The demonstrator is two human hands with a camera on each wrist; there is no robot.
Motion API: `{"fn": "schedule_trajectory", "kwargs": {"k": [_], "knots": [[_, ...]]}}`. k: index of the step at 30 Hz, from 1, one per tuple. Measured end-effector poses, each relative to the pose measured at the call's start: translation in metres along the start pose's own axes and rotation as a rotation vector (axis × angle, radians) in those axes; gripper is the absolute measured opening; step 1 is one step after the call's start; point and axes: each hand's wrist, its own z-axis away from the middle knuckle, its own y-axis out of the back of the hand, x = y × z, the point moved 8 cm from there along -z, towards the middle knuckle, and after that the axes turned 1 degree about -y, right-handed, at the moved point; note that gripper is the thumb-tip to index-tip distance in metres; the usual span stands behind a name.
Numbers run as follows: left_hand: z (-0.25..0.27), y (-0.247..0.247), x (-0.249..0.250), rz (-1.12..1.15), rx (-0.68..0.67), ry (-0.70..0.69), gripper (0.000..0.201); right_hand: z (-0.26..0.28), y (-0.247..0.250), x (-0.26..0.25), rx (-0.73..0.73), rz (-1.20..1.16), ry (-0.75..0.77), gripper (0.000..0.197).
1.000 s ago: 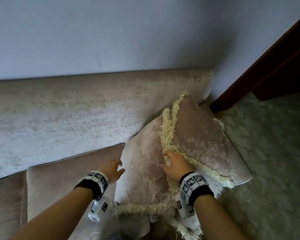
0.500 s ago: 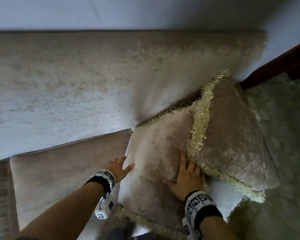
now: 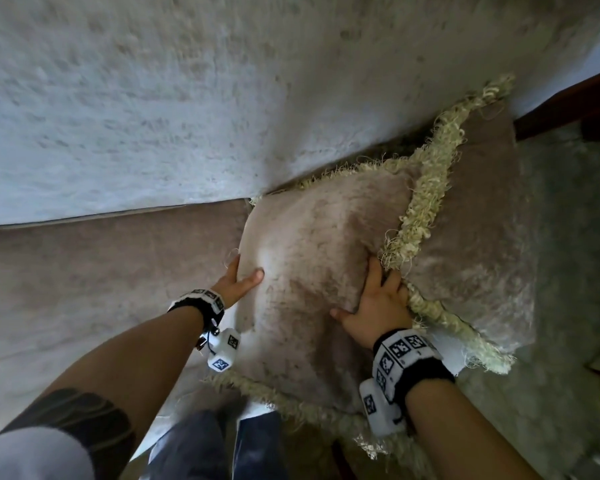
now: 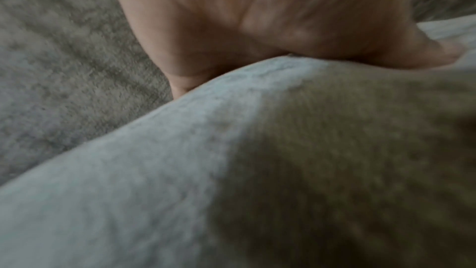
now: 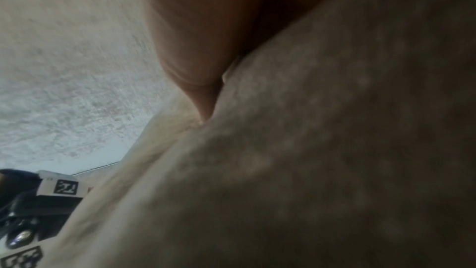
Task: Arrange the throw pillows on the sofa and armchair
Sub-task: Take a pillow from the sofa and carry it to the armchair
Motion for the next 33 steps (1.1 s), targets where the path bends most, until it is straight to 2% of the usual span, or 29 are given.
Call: {"fn": "schedule_trajectory", "kwargs": {"k": [3, 7, 9, 12, 15, 20, 24, 26, 28, 30, 33], "knots": [[-0.017, -0.003, -0.021, 0.014, -0.026, 0.026, 0.119, 0.0, 0.004, 0.0, 0.03, 0.014, -0.01, 0.116], [-0.017, -0.001, -0.025, 0.076, 0.044, -0.015, 0.124, 0.007, 0.018, -0.001, 0.08, -0.034, 0.005, 0.111], [0.009, 0.005, -0.003, 0.068, 0.087, -0.046, 0.119, 0.016, 0.029, -0.002, 0.123, -0.049, 0.028, 0.108], [0.046, 0.028, 0.01, 0.018, 0.17, -0.064, 0.101, 0.032, 0.049, -0.01, 0.184, -0.094, 0.073, 0.103], [0.089, 0.059, 0.014, -0.056, 0.294, -0.083, 0.102, 0.047, 0.062, -0.023, 0.195, -0.145, 0.11, 0.099], [0.169, 0.096, -0.018, -0.048, 0.472, -0.009, 0.109, 0.047, 0.039, -0.044, 0.025, -0.177, 0.117, 0.101], [0.192, 0.121, -0.08, -0.084, 0.695, 0.203, 0.122, 0.035, -0.01, -0.068, -0.163, -0.089, 0.124, 0.085], [0.191, 0.128, -0.108, -0.096, 0.707, 0.298, 0.124, 0.03, -0.034, -0.077, -0.228, -0.053, 0.133, 0.079], [0.188, 0.131, -0.128, -0.146, 0.658, 0.353, 0.122, 0.026, -0.056, -0.082, -0.274, -0.076, 0.133, 0.076], [0.186, 0.138, -0.138, -0.234, 0.653, 0.367, 0.121, 0.021, -0.073, -0.085, -0.308, -0.108, 0.137, 0.075], [0.185, 0.155, -0.134, -0.313, 0.717, 0.37, 0.124, 0.007, -0.09, -0.09, -0.33, -0.162, 0.139, 0.079]]}}
